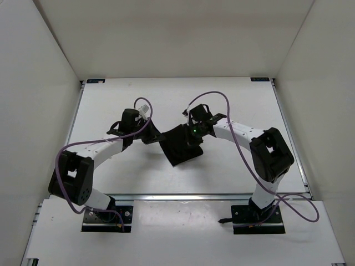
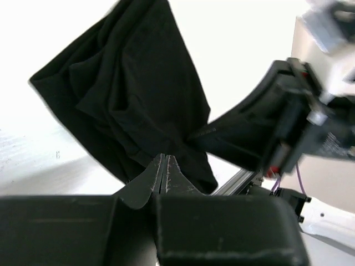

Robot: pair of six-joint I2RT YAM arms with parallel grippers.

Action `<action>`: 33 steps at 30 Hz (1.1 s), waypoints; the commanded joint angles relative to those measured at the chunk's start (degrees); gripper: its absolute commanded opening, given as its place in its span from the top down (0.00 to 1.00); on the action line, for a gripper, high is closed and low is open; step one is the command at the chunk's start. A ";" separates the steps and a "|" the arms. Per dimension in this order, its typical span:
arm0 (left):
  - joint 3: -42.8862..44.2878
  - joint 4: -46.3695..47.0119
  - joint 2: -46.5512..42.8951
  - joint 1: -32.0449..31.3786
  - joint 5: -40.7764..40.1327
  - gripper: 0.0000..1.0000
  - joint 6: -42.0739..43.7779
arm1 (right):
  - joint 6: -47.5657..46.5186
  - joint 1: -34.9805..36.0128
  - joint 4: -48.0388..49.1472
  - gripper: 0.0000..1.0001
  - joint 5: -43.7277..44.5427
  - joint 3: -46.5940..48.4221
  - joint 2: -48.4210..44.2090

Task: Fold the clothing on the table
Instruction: Fold the skirt

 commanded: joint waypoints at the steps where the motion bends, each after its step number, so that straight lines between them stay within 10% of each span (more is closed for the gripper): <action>1: 1.61 2.62 1.41 0.43 0.46 0.99 -1.58 | 2.06 2.03 9.03 1.00 -3.97 -0.49 -0.09; 23: 10.66 -1.22 13.81 3.33 -1.38 0.94 3.08 | 5.67 3.54 14.41 1.00 -7.22 -1.21 -5.25; 29: 14.19 -6.34 9.25 4.30 -1.91 0.86 5.55 | 1.37 -4.71 11.16 0.81 -4.42 -3.91 -13.00; 33: 13.57 -3.63 5.20 0.45 -0.68 0.86 1.96 | 0.48 -9.64 9.22 1.00 -5.90 -8.39 -11.96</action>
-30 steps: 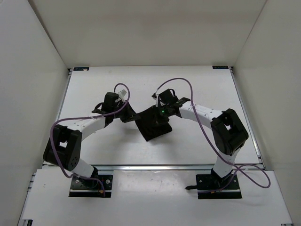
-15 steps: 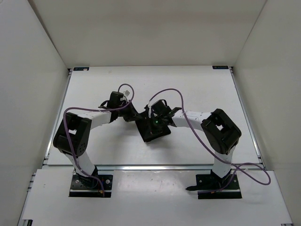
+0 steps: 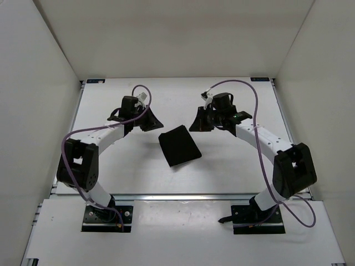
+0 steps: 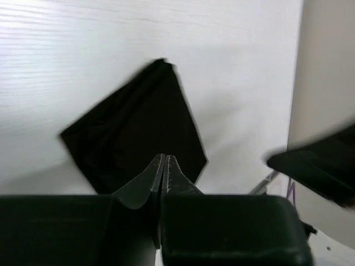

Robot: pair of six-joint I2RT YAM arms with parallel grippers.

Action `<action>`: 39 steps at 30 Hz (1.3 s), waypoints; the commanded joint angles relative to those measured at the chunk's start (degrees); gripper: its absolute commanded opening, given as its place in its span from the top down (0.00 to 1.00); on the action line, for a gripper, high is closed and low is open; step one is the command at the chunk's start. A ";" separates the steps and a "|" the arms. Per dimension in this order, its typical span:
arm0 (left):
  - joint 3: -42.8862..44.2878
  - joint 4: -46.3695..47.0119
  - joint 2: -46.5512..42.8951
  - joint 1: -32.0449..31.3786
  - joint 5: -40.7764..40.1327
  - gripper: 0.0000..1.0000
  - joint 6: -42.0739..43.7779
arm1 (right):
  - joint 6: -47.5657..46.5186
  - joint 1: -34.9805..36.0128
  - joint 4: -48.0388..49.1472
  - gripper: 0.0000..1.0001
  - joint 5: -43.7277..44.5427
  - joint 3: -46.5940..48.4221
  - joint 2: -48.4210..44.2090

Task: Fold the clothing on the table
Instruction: Fold the skirt

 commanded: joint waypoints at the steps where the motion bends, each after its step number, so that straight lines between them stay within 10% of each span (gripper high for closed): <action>1: 0.00 2.82 -5.25 -4.57 1.60 0.92 -2.19 | -2.45 -2.65 -3.02 1.00 0.26 -4.27 1.78; 8: -7.12 8.29 -3.24 -13.28 -2.43 1.00 -6.67 | -3.85 -1.87 0.50 1.00 -0.01 -6.92 5.11; 22: -7.67 2.94 5.12 -6.26 -2.71 1.00 -0.18 | -7.63 -3.62 -1.96 1.00 -1.59 -0.78 13.56; 25: -3.98 -0.05 4.86 -5.55 -1.92 0.77 2.89 | -9.04 -4.76 -5.38 0.93 0.26 2.65 13.03; 32: 2.61 -5.05 -3.22 0.59 1.17 0.01 9.56 | -9.74 -10.38 -7.50 0.36 0.25 9.86 7.84; 39: 13.26 -27.82 -2.96 0.08 -22.98 0.01 23.28 | -19.22 -8.99 -18.57 0.22 22.72 19.09 9.06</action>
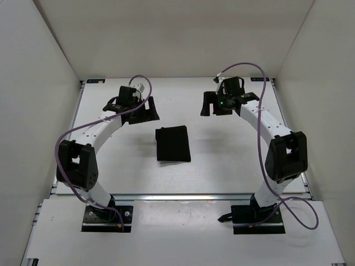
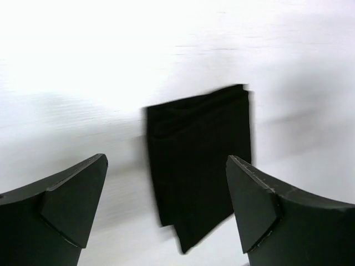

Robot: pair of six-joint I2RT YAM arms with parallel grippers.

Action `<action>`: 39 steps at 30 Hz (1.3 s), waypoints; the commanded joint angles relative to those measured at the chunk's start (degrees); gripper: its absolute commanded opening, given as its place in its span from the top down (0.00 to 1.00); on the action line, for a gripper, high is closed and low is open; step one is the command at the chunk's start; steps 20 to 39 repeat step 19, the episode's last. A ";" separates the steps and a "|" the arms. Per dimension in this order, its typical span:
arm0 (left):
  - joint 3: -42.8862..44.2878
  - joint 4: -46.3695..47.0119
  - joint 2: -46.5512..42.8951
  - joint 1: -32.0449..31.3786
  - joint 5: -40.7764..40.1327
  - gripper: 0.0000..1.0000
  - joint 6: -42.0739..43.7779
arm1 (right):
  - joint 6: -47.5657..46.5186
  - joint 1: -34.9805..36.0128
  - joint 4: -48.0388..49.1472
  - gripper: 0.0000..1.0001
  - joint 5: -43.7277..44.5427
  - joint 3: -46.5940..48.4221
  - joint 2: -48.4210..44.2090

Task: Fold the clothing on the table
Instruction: Fold the skirt

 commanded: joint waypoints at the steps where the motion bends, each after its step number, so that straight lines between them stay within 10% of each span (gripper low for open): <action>1: 1.66 -12.61 -3.12 -0.86 -13.62 0.02 7.91 | -6.12 1.92 -7.92 0.21 13.31 5.19 1.46; 39: -9.16 -19.04 -12.18 -0.60 -23.41 0.01 12.13 | -1.55 -0.01 -5.75 0.33 7.44 0.72 1.65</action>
